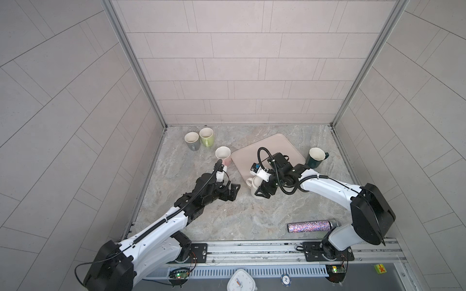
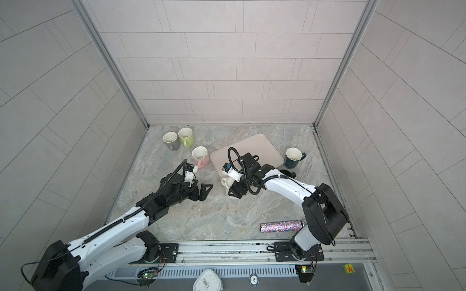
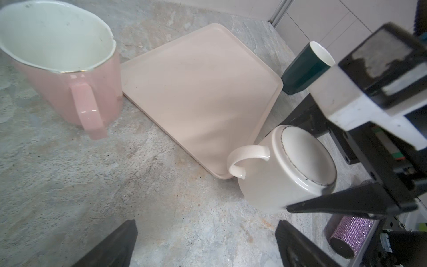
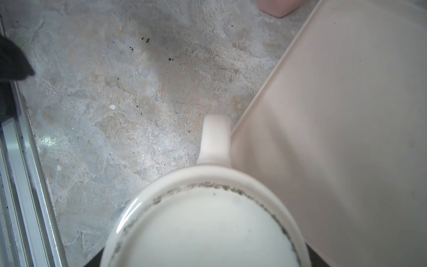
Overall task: Turn the mug right side up
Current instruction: Place the mug on the tray.
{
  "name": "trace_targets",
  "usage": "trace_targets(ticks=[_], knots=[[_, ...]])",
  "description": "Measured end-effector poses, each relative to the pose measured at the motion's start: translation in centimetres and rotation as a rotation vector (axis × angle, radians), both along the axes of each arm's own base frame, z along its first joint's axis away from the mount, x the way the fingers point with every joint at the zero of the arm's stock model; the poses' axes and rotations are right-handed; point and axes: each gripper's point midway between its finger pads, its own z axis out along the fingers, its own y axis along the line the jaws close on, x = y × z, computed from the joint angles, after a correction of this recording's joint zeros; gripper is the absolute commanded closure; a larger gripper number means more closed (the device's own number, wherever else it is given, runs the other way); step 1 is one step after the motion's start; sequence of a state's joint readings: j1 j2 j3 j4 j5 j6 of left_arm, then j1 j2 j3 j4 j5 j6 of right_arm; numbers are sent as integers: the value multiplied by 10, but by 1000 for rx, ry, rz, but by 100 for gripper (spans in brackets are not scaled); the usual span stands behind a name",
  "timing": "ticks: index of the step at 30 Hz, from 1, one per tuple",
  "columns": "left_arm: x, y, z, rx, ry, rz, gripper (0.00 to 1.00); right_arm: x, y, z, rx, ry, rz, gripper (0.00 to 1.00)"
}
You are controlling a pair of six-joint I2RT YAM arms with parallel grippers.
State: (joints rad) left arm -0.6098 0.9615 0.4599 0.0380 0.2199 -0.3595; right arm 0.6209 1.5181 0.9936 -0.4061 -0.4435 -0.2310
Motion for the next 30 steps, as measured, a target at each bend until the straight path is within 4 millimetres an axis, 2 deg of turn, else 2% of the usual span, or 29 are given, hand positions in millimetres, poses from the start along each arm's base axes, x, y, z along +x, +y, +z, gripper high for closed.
trace_targets(ticks=[7, 14, 19, 23, 30], knots=[[-4, -22, -12, 6, 11, -130, 16, -2, -1, 4, 4, -9, 8, 33], [3, -45, -16, 8, -47, -265, 17, -4, 2, 4, 17, -2, 25, 34], [17, -62, -5, 7, -126, -324, 18, -7, 4, 6, 29, 6, 35, 34], [27, -77, 1, -12, -170, -374, 27, -7, 0, 5, 19, 6, 30, 34], [32, -86, -5, -21, -180, -412, 28, -10, -7, -1, 0, 22, 21, 34]])
